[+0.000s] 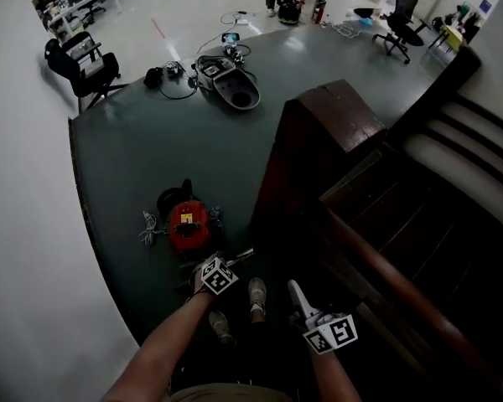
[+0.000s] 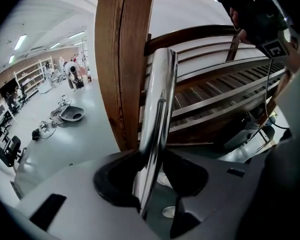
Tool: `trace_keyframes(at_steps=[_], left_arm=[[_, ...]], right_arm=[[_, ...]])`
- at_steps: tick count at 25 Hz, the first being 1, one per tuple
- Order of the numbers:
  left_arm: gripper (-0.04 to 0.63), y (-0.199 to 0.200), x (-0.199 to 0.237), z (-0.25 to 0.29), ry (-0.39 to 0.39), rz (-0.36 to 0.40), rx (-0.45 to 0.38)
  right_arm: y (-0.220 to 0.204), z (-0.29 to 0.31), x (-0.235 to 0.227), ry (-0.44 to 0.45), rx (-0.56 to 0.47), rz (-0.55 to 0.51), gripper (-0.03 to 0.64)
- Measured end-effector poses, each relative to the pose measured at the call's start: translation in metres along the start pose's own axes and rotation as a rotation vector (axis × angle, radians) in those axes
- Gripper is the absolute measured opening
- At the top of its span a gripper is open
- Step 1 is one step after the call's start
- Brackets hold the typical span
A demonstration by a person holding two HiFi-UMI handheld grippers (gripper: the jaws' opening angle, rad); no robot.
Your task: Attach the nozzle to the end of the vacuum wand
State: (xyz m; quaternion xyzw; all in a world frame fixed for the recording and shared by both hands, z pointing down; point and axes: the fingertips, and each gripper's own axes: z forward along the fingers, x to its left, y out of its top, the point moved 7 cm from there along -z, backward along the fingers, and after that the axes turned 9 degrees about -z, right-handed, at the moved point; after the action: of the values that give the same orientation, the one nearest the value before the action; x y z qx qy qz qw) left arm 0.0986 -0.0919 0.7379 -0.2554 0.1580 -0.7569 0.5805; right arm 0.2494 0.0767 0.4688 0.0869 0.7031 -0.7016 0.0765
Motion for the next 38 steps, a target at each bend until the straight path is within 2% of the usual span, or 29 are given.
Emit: trace_keyframes(at_steps=[8,14,28,38], left_arm=[[0.161,-0.041,-0.027,-0.048,0.015,0.008,-0.045],[0.161,-0.073,-0.043,-0.072,0.033,0.018,-0.077],[0.160,-0.133,-0.047,-0.142,0.107,-0.055,-0.126],[0.161,-0.153,-0.035,-0.164,0.125,-0.094,-0.149]], right_arm=[[-0.012,0.038,0.043,0.057,0.008,-0.030,0.261],[-0.041,0.061,0.071,0.108,0.015,-0.038,0.261],[-0.067,0.088,0.161,0.280,0.027,-0.129,0.261],[-0.073,0.098,0.202,0.285,0.011,-0.155,0.261]])
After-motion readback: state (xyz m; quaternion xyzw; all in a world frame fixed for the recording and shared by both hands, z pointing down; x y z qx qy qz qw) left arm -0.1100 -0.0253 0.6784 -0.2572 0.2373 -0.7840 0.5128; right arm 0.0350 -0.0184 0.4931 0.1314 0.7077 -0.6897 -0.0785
